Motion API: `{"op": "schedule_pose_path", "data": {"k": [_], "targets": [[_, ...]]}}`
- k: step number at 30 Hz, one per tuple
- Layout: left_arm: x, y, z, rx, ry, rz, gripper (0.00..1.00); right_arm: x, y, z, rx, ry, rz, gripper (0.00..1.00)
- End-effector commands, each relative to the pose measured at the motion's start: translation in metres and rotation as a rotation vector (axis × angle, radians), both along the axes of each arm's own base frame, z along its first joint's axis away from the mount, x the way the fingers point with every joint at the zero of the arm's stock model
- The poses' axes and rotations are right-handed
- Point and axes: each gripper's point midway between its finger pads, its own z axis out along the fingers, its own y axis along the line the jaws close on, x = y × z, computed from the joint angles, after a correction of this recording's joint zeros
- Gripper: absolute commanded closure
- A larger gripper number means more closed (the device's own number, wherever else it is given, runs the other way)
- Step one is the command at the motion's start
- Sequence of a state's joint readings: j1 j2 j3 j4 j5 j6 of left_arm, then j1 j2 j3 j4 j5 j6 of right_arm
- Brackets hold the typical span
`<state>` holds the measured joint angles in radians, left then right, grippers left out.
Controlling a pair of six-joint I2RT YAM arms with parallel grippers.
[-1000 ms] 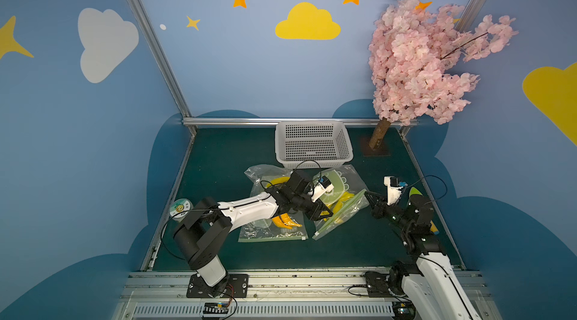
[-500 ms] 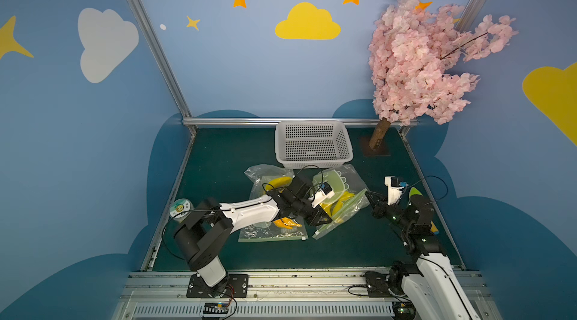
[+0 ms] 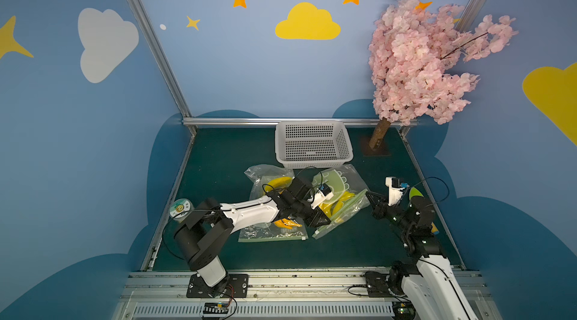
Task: Open the zip-top bag and take out the banana
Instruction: Open the zipper of the food storage bag at the center of the board.
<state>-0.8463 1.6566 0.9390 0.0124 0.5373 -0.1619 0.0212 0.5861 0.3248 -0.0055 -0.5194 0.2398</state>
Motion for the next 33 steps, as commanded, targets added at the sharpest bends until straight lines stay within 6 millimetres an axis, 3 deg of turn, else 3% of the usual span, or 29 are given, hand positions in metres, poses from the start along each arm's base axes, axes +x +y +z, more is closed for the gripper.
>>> {"op": "schedule_pose_path", "data": {"k": [1, 11, 33], "targets": [[0.006, 0.0, 0.003, -0.008, -0.017, 0.022, 0.65, -0.002, 0.001, -0.001, 0.009, -0.004, 0.006, 1.0], [0.014, 0.002, 0.0, -0.005, -0.021, 0.053, 0.65, -0.002, 0.002, -0.001, 0.013, -0.002, 0.012, 1.0], [-0.007, 0.001, -0.016, 0.046, 0.024, -0.008, 0.71, -0.001, 0.001, 0.0, 0.013, -0.01, 0.005, 1.0]]}}
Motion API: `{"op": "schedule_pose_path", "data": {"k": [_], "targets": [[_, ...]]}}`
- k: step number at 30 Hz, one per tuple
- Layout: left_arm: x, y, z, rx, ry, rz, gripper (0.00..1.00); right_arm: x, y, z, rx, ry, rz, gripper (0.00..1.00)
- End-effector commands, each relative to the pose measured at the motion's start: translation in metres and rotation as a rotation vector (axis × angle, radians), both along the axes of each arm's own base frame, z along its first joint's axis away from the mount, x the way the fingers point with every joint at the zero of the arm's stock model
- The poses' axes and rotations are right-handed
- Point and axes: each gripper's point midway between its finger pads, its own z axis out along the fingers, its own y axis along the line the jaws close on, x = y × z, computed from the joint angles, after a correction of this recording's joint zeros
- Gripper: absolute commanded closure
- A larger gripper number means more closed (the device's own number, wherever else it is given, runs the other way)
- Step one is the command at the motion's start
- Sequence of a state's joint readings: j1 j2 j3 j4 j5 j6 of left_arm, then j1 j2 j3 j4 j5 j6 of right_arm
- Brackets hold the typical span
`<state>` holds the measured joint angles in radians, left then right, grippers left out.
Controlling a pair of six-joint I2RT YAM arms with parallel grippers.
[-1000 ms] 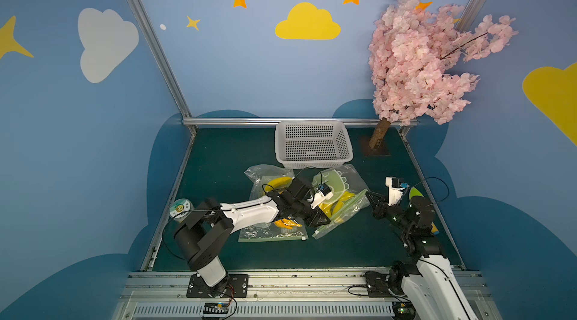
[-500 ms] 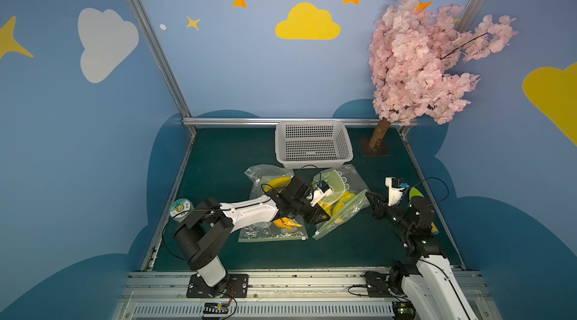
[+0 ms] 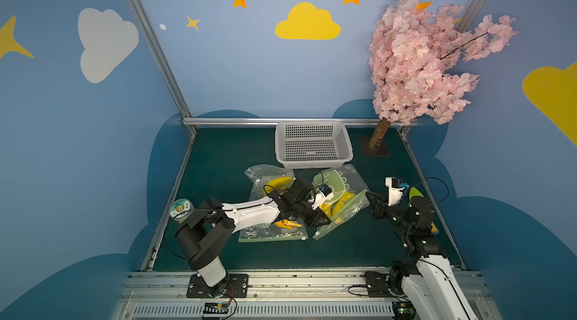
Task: Open the zip-top bag and take out the banana
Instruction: Open the zipper of the food storage bag at the center of the board.
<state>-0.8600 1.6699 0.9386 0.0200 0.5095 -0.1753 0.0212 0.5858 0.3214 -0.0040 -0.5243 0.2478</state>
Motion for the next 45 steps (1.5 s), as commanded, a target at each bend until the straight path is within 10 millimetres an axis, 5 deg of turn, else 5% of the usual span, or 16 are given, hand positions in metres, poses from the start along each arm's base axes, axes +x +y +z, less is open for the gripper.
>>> {"op": "schedule_pose_path", "data": {"k": [1, 12, 21, 27, 35, 45], "targets": [[-0.007, 0.004, -0.011, 0.03, 0.024, -0.022, 0.71, -0.001, 0.0, 0.002, 0.006, -0.02, 0.003, 1.0], [-0.018, 0.006, -0.019, 0.058, 0.047, -0.053, 0.71, 0.0, -0.002, 0.003, 0.014, -0.023, -0.01, 1.0], [-0.026, 0.002, -0.019, 0.085, 0.053, -0.08, 0.97, -0.001, -0.004, 0.003, 0.017, -0.026, -0.03, 1.0], [-0.021, 0.001, -0.016, 0.093, 0.034, -0.048, 0.97, 0.0, -0.017, -0.009, 0.004, 0.049, -0.116, 1.0], [0.009, -0.007, -0.01, 0.205, -0.1, 0.077, 0.97, -0.016, -0.02, -0.003, 0.026, 0.221, -0.156, 0.65], [0.033, -0.01, -0.011, 0.387, -0.265, 0.192, 0.97, -0.06, 0.014, 0.001, 0.147, 0.367, -0.067, 0.61]]}}
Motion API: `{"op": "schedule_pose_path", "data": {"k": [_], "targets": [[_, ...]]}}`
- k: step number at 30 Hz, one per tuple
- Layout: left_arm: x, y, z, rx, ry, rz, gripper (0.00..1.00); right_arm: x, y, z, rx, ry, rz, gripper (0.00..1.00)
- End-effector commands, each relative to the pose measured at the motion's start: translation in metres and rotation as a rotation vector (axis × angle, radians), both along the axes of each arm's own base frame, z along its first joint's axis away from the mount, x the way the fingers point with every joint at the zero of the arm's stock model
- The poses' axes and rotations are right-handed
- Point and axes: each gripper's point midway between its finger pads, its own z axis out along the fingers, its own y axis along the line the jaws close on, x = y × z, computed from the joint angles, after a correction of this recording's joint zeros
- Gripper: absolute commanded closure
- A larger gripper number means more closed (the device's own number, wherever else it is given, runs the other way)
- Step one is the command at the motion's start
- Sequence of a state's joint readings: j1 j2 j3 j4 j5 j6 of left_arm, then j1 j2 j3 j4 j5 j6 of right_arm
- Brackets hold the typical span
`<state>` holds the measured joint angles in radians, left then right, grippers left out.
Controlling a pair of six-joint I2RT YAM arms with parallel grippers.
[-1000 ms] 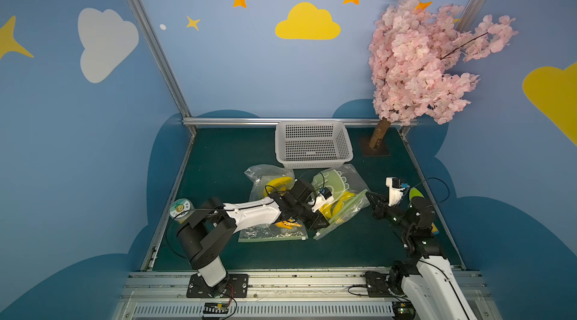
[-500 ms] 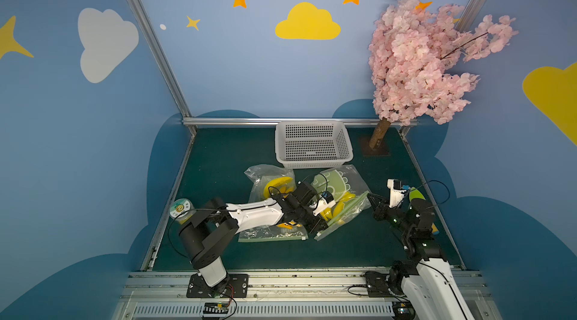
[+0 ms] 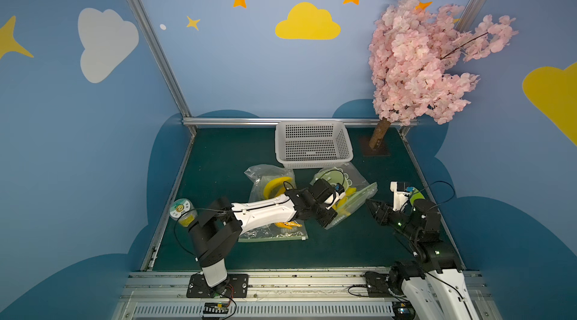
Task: Open the zip-top bag and take out the banana
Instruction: Open the zipper of the food storage bag at the center of the board.
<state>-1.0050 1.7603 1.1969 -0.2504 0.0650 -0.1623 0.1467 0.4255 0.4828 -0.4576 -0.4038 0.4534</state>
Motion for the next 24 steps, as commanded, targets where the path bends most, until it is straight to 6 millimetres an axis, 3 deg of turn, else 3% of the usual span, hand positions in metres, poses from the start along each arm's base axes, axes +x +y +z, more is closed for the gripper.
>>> {"op": "schedule_pose_path", "data": {"k": [1, 4, 9, 14, 24], "targets": [[0.009, 0.009, -0.01, 0.117, -0.066, 0.053, 0.97, -0.017, 0.012, -0.013, 0.074, 0.155, 0.011, 0.62], [0.008, 0.0, -0.006, 0.137, -0.097, 0.036, 0.97, -0.018, 0.029, -0.007, 0.128, 0.203, 0.045, 0.64], [0.004, -0.006, -0.001, 0.156, -0.122, 0.039, 0.97, -0.013, 0.043, 0.013, 0.146, 0.117, 0.08, 0.65], [0.002, -0.007, 0.008, 0.134, -0.136, 0.04, 0.97, -0.005, 0.053, 0.001, 0.168, 0.114, 0.105, 0.68], [-0.007, -0.005, 0.018, 0.081, -0.158, 0.054, 0.97, 0.002, 0.053, -0.023, 0.142, 0.089, 0.087, 0.69]]}}
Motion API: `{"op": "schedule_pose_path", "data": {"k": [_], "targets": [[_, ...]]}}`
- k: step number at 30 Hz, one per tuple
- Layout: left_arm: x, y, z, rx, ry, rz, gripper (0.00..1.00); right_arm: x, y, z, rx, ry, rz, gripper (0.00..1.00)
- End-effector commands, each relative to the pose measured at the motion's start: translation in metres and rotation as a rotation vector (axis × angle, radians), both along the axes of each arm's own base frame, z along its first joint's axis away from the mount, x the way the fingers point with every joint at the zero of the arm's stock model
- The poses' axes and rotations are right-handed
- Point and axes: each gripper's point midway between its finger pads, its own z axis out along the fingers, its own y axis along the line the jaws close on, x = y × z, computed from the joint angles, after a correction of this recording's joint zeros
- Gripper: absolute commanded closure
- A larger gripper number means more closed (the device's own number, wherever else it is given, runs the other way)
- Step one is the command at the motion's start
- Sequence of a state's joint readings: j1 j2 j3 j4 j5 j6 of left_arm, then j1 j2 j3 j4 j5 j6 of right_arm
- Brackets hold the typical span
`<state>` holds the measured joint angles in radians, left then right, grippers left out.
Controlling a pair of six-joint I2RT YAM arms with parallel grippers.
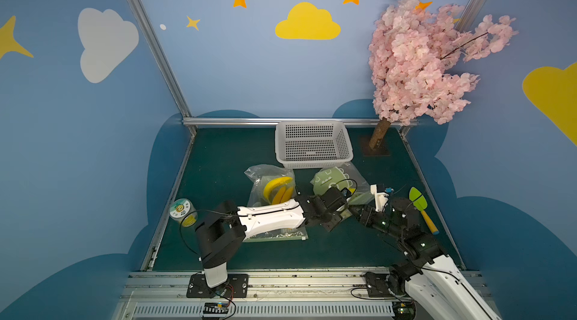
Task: Open the zip-top bag and take out the banana
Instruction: Open the zipper of the food storage bag at the center of the board.
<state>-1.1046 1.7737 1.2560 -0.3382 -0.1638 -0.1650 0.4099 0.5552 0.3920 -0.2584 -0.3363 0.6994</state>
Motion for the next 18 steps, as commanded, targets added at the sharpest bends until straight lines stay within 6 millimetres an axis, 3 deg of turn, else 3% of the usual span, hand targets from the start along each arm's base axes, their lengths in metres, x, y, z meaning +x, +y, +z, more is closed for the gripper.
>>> {"op": "schedule_pose_path", "data": {"k": [1, 9, 18], "targets": [[-0.002, -0.005, 0.014, -0.044, -0.026, 0.003, 0.97, 0.009, 0.002, 0.008, 0.025, -0.078, -0.017, 0.69], [-0.008, -0.008, 0.011, -0.045, -0.023, 0.005, 0.97, 0.006, 0.012, 0.013, 0.025, -0.11, 0.041, 0.72], [-0.003, -0.007, 0.016, -0.073, -0.032, 0.056, 0.97, 0.003, 0.003, -0.014, -0.005, -0.089, 0.0, 0.73]]}}
